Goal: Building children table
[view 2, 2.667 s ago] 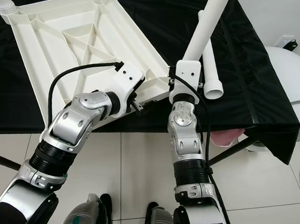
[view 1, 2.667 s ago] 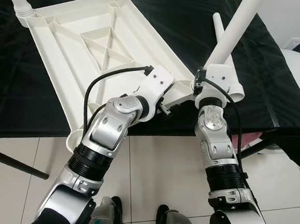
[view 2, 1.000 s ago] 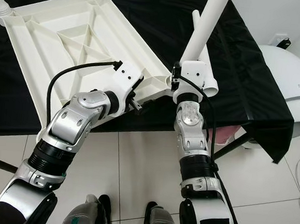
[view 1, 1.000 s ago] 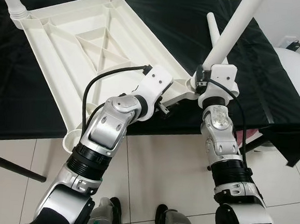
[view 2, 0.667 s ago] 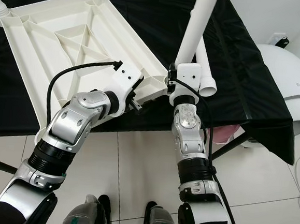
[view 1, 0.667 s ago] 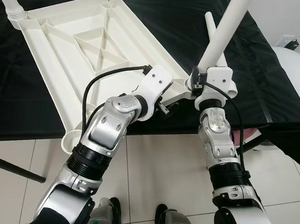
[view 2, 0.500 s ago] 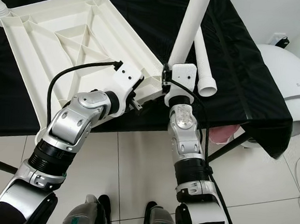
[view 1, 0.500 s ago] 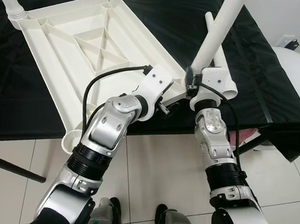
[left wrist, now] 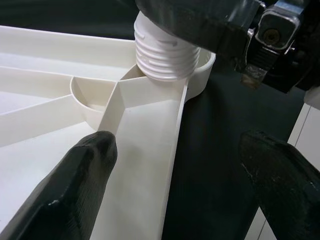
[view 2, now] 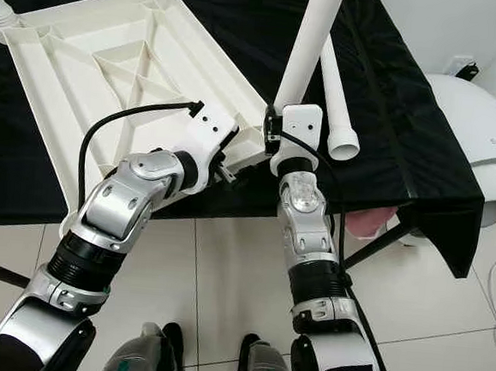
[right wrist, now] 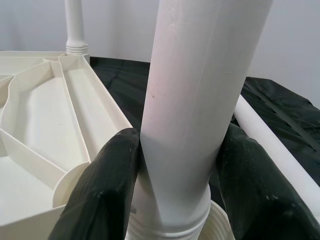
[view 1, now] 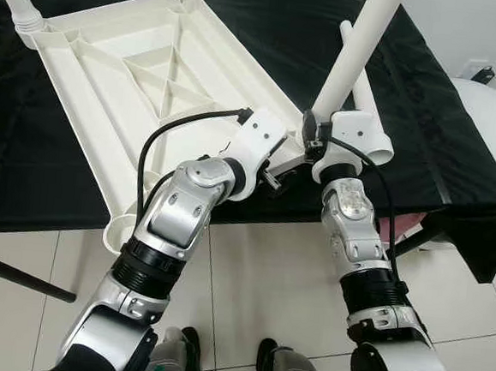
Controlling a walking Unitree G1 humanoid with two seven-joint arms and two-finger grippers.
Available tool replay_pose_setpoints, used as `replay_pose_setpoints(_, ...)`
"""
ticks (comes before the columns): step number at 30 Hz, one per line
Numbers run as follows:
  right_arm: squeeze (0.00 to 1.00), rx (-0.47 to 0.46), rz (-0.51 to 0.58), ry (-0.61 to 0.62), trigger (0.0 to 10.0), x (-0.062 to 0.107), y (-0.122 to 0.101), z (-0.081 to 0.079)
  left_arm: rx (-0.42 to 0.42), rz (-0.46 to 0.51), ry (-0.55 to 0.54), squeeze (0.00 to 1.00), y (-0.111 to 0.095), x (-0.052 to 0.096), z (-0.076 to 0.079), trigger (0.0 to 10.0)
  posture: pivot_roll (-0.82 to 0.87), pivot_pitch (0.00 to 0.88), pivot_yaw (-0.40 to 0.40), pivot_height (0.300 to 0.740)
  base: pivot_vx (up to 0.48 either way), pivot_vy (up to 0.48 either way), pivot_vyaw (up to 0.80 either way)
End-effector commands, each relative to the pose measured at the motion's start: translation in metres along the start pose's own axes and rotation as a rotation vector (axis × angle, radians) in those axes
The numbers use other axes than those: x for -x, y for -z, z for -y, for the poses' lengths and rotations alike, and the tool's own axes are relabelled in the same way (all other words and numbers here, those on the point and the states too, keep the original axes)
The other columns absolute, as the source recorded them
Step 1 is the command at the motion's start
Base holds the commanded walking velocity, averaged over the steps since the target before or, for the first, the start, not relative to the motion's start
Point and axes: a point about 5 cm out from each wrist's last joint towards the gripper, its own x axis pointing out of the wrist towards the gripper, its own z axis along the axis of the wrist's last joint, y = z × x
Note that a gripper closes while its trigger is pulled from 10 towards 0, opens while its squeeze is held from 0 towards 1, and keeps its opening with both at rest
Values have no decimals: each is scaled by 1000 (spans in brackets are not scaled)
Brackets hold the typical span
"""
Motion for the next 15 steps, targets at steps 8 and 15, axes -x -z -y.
replay_pose_setpoints(8,0,10,-73,32,10000,4,15,9,-16,4,-53,0,-3,0,0,10000,-63,210,-6,740,0,0,0)
replay_pose_setpoints(15,0,23,-75,57,10000,5,16,15,-15,4,-52,0,-3,0,0,10000,-65,212,-5,740,0,0,0)
